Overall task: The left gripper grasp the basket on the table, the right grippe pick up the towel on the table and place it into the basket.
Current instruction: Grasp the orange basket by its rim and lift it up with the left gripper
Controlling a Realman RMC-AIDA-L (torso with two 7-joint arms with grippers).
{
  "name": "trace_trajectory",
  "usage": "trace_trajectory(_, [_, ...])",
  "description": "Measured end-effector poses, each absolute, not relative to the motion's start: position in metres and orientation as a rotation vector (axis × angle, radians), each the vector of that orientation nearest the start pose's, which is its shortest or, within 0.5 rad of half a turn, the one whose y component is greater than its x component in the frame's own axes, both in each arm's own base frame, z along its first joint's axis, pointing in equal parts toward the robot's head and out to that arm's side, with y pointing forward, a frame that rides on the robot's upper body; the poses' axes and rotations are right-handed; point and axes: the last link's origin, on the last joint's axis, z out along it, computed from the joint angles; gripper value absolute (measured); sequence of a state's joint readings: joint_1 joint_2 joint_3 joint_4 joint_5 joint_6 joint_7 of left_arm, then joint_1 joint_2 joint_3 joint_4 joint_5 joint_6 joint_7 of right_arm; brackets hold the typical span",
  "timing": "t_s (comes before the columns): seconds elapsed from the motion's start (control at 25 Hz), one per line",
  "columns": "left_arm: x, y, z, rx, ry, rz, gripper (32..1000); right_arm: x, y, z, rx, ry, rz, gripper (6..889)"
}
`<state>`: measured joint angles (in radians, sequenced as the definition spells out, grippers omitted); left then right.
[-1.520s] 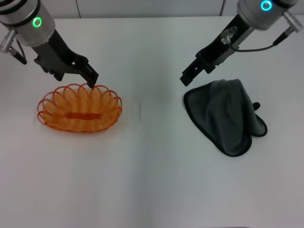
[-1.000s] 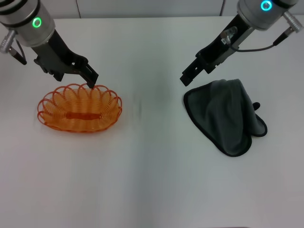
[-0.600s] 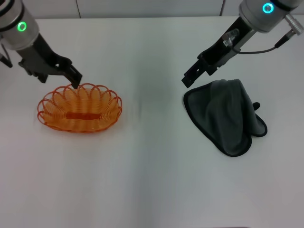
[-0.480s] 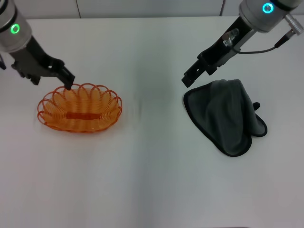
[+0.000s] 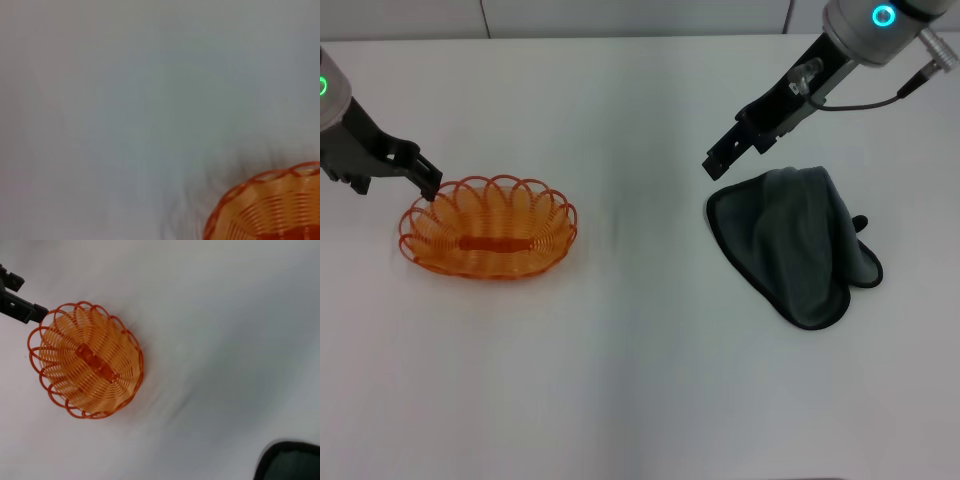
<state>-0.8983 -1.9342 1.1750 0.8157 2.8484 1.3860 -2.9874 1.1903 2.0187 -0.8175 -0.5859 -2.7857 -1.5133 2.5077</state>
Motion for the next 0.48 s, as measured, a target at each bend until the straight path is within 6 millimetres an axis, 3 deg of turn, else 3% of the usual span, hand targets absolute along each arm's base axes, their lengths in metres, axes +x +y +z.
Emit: trace_trajectory(0.48, [-0.255,0.428,0.033,-1.918,-1.485,0.520,878,0.129,0.432,-0.009,-2.629,1.231,-0.438,851])
